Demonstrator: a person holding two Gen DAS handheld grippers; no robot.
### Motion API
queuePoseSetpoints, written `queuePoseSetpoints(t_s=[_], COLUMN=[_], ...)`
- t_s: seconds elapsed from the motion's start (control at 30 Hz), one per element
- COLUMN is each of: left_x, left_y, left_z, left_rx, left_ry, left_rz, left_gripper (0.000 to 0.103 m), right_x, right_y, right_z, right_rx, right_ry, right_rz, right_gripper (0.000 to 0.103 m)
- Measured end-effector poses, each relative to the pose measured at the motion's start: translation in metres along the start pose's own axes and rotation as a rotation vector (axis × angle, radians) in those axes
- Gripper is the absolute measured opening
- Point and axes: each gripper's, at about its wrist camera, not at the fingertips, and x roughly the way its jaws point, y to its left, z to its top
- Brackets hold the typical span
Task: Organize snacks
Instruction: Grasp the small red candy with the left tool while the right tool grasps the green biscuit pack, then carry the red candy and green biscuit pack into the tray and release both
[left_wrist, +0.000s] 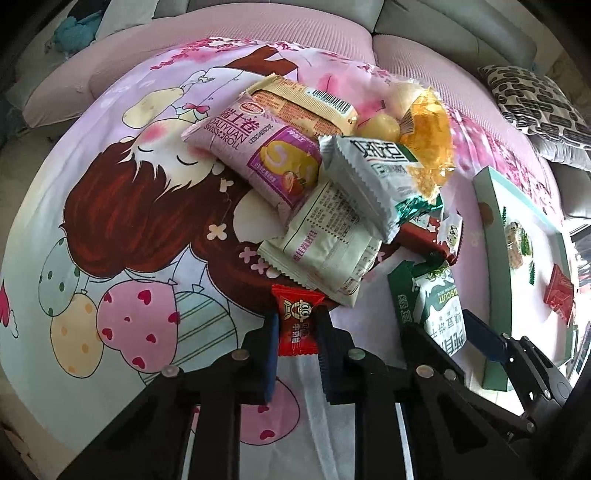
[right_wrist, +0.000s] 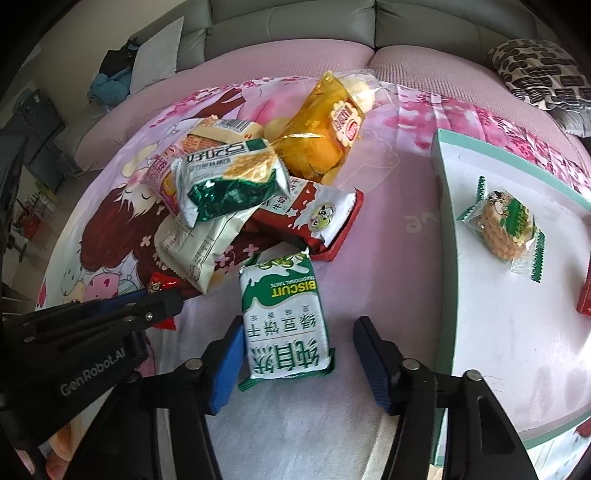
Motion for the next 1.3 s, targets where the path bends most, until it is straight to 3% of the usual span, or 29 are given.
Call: queuePoseSetpoints(t_s=[0.07,0.4,1.03,1.3], left_x=[-0.003,-0.007,-0.038,-0.045], left_y=[0.002,0.005,0.007,0.004], left_z=[0.000,0.000,0.002,0.001], left_rx=[0.000,-0.018,-0.039,-0.036], left_ry=[-0.002,-0.022,-0.131,-0.149], left_rz=[0.002,0.010,0.017,0.015], left_gripper=[0.019,0.019,0.019,0.019], right_x=[-0.002,-0.008,-0.054,-0.054], right_y=[-0.001,-0.002,-0.013,-0.020], right_z=[0.001,0.004,0.010,0.011], right_rx=[0.003,0.005,0.050,0.075], right_ry=[-0.005,-0.021,-0.162,-0.164], right_rz=[0.008,0.041,0.079,0.083], right_gripper=[0.048,0.044,0.043,0.043])
